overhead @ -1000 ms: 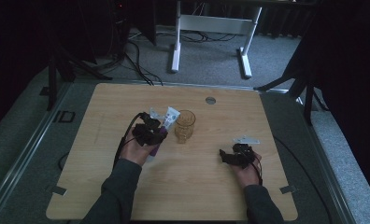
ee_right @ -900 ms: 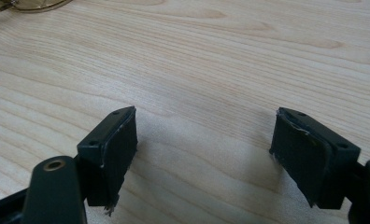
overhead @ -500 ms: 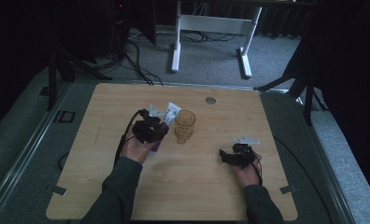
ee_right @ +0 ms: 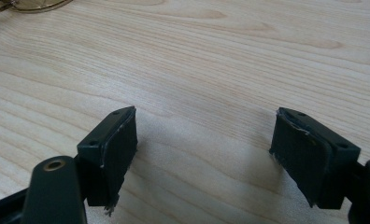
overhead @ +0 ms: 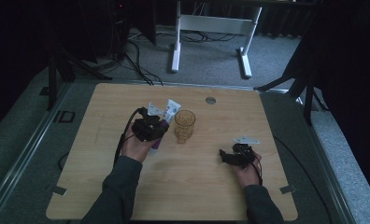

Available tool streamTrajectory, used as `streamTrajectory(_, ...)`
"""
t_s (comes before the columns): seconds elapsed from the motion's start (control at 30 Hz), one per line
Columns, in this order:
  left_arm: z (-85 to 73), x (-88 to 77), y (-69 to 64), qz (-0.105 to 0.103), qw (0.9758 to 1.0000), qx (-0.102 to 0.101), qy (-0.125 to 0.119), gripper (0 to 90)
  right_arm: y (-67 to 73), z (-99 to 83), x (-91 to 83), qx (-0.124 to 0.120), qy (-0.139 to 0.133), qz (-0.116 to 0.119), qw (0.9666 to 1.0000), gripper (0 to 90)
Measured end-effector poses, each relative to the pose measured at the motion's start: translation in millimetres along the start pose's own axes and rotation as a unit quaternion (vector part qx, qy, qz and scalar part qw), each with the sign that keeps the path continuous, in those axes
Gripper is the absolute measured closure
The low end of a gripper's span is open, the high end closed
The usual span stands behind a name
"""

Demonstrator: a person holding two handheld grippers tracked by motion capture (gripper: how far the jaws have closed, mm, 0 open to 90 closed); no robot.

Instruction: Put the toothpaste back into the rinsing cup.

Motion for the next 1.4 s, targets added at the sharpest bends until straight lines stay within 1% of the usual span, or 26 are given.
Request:
streamTrajectory(0.2,2.7,-1.8,0.7,-0.01,0.9999,-0.005,-0.009,71.9,-0.1,0.0,0.0,0.0,0.0,0.0,1.0,22.5)
streamTrajectory(0.67,8.2,-3.9,2.3,-0.017,0.9994,-0.01,-0.028,71.9,0.0,0.0,0.0,0.0,0.0,0.0,1.0,22.4)
streamTrajectory(1.07,14.9,-5.2,1.9,-0.033,0.9981,-0.019,-0.047,71.8,0.0,0.0,0.0,0.0,0.0,0.0,1.0,22.4)
streamTrajectory(1.17,15.9,-5.1,1.5,-0.035,0.9981,-0.017,-0.048,71.8,0.0,0.0,0.0,0.0,0.0,0.0,1.0,22.4)
streamTrajectory(1.4,17.7,-5.2,2.5,-0.037,0.9977,-0.02,-0.053,71.8,0.0,0.0,0.0,0.0,0.0,0.0,1.0,22.4)
Point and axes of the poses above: each handheld gripper's, and its own axes: x roughly forward along the jaws, z roughly out of its top, y roughly to its left, the point moved 10 cm from there along x, roughly forward along the jaws, and after that the axes turned 11 degrees about y, right-handed, at the moved point
